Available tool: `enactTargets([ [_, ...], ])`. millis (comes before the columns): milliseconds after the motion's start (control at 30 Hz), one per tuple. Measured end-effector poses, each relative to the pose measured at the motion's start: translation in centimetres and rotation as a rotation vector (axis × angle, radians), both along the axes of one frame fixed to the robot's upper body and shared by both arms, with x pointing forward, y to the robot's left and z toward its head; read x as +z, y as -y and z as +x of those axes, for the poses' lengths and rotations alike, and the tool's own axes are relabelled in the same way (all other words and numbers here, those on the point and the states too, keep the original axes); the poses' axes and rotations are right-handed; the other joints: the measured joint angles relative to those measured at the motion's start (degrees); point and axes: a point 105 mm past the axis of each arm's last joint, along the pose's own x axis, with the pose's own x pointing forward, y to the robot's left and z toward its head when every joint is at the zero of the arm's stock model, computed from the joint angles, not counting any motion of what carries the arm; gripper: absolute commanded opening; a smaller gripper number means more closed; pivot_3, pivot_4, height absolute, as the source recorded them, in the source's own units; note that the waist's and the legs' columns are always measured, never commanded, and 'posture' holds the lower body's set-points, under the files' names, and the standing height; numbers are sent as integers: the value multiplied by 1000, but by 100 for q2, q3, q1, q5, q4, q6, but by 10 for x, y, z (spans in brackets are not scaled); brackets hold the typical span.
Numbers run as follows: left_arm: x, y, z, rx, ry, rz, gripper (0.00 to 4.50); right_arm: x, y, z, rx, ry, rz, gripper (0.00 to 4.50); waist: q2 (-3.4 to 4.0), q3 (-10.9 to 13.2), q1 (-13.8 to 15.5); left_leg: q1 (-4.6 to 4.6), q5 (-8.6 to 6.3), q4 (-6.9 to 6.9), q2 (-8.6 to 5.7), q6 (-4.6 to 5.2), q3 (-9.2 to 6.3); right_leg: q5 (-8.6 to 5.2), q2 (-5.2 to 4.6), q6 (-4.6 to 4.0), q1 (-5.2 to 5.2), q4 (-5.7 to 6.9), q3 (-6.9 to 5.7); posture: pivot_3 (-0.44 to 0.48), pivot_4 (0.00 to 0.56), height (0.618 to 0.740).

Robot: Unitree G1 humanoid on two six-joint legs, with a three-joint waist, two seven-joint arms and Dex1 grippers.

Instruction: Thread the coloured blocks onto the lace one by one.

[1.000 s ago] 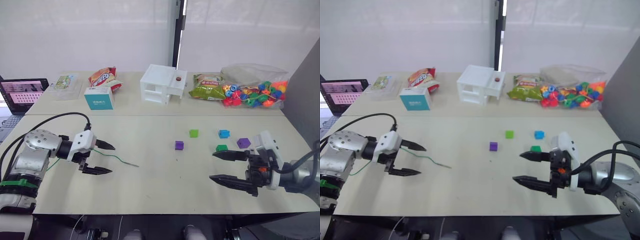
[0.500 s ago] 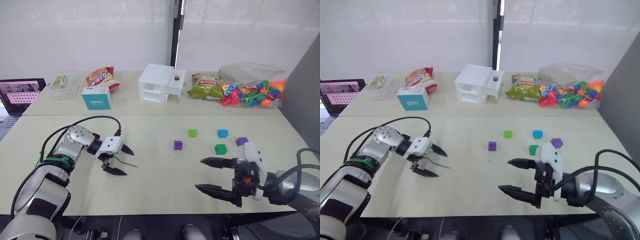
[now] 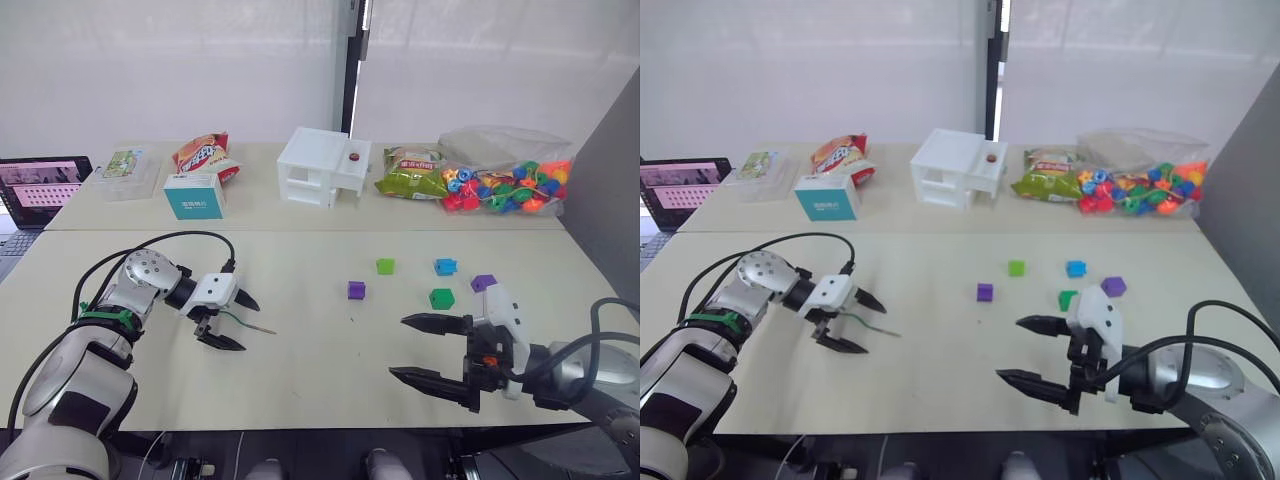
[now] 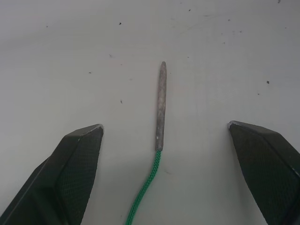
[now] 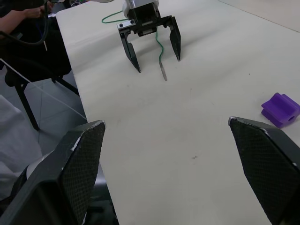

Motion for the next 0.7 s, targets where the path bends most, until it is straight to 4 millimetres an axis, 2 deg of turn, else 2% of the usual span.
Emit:
enactTargets([
  [67, 0, -1, 0, -1, 5, -4, 4500, 0, 1, 2, -4, 0, -3, 4437, 0, 0, 4, 0, 0, 0, 0, 0, 0, 0, 0, 0, 0, 0, 0, 0, 150, 740],
  [167, -1, -2, -1, -1, 11, -4, 3734, -1, 3, 2, -7, 1, -16, 4500, 0, 0, 5, 2, 0, 0, 0, 0, 0, 0, 0, 0, 1, 0, 0, 0, 150, 740],
  [533, -2, -6, 0, 17, 22, -5, 59, -3, 3, 4, -7, 0, -28, 4500, 1, -1, 18, 8, 0, 7, 0, 0, 0, 0, 0, 0, 6, 3, 1, 0, 150, 740],
  [700, -2, -2, 2, 35, 5, -32, 59, -5, 3, 4, -5, -4, -34, 4500, 1, -1, 26, 6, 0, 7, 0, 1, 0, 0, 0, 0, 6, 2, 1, 0, 150, 740],
])
